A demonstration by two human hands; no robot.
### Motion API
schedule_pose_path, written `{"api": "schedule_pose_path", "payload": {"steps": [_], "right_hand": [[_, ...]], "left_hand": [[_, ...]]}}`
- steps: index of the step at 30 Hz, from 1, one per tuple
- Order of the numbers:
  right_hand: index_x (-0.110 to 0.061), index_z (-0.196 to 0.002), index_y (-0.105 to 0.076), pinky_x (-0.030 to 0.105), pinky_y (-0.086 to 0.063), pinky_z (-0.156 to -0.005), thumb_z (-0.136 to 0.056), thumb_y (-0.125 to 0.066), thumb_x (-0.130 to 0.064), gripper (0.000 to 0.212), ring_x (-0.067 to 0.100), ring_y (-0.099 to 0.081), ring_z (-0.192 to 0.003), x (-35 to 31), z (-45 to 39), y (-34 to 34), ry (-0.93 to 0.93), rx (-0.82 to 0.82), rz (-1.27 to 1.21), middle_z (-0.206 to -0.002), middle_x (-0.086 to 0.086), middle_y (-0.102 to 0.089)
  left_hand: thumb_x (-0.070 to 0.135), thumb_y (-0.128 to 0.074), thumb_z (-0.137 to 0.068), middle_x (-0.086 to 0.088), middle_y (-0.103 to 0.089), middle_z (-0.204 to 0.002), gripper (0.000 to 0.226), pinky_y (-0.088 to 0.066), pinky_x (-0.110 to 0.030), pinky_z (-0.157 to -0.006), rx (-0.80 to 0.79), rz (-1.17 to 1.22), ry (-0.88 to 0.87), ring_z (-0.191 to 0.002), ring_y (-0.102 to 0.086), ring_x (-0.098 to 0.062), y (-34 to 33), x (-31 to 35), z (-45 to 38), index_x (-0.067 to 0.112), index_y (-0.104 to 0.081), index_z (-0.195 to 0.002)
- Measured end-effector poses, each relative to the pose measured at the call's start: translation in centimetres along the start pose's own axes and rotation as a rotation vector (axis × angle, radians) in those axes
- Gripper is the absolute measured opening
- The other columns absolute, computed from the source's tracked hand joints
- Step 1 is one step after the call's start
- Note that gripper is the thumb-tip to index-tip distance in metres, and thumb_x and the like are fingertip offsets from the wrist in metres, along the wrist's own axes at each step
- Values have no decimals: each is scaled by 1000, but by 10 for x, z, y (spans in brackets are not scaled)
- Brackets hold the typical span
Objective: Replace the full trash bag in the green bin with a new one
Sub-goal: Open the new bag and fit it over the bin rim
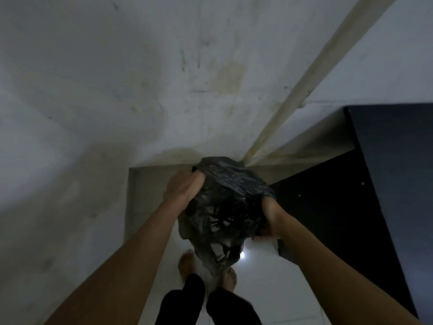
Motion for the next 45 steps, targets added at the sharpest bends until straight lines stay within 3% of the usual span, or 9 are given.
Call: {"api": "schedule_pose_path", "payload": {"steps": [5, 10, 16, 22, 26, 31, 33, 38, 45], "right_hand": [[-19, -125, -50, 42, -51, -74, -95, -36, -54, 48, 31, -56, -98, 2, -79, 3, 32, 56, -162, -122, 13, -58], [-15, -120, -55, 41, -55, -75, -96, -37, -53, 49, 32, -61, -99, 0, -168, 2, 43, 57, -149, -111, 14, -62], [-11, -138, -48, 44, -53, -93, -95, -39, -43, 54, 34, -60, -107, -21, -274, -2, 228, 171, -57, -129, 13, -59], [-16, -137, -49, 48, -52, -94, -93, -43, -44, 53, 33, -60, -107, -11, -354, 4, 352, 210, 80, -129, 11, -59], [-20, -144, -40, 43, -45, -104, -93, -52, -44, 57, 33, -55, -117, -7, -387, -2, 386, 89, 407, -138, 7, -52], [-17, -151, -30, 39, -39, -108, -97, -41, -52, 65, 32, -45, -130, -4, -402, -21, 299, 34, 784, -149, 12, -41], [-16, -150, -31, 37, -41, -104, -95, -46, -51, 67, 32, -47, -128, -6, -404, -22, 359, 66, 796, -147, 13, -42], [-13, -123, -57, 32, -51, -78, -70, -80, -34, 60, 30, -61, -102, -10, -404, 0, 651, 419, 940, -118, 11, -62], [-26, -112, -33, 33, -42, -60, -75, -62, -13, 49, 26, -53, -87, -14, -400, 18, 1070, 539, 698, -107, 8, -52]], "left_hand": [[60, -43, -81, -14, -67, -96, 48, -50, -35, -77, 53, 6, -37, -85, -64, -32, -23, -16, -62, 17, -61, -75], [41, -43, -89, -16, -63, -96, 38, -47, -37, -73, 43, 3, -71, -84, -59, -34, -58, -32, -135, 7, -59, -90], [54, -32, -94, -12, -63, -91, 57, -44, -35, -71, 63, 112, -89, -79, -58, -29, -118, -57, -216, 8, -64, -100], [58, -43, -90, -6, -68, -106, 41, -51, -44, -89, -45, 359, -196, -98, -64, -30, -173, -92, -273, 25, -66, -97], [64, -46, -88, -8, -58, -132, 66, -46, -35, -96, -235, 145, -100, -114, -58, -28, -205, -114, -306, 21, -49, -138], [80, -62, -55, -8, -60, -131, 102, -48, -43, -100, -334, -110, -81, -108, -62, -29, -222, -129, -327, 22, -50, -138], [78, -67, -46, -7, -63, -126, 105, -51, -41, -95, -281, -127, -164, -102, -65, -28, -221, -134, -332, 23, -54, -134], [36, -80, -68, -12, -67, -111, 63, -54, -43, -91, -132, -72, -308, -97, -65, -29, -216, -128, -336, 5, -62, -120], [22, -79, -67, -11, -54, -120, 79, -50, -43, -94, -89, -152, -443, -110, -55, -30, -218, -121, -346, 5, -38, -133]]}}
Point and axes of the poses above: each hand's wrist, its own z-axis away from the middle knuckle, its own y-axis out of the back of the hand, x = y × z, the point moved 3 cm from there along -z, towards the middle knuckle
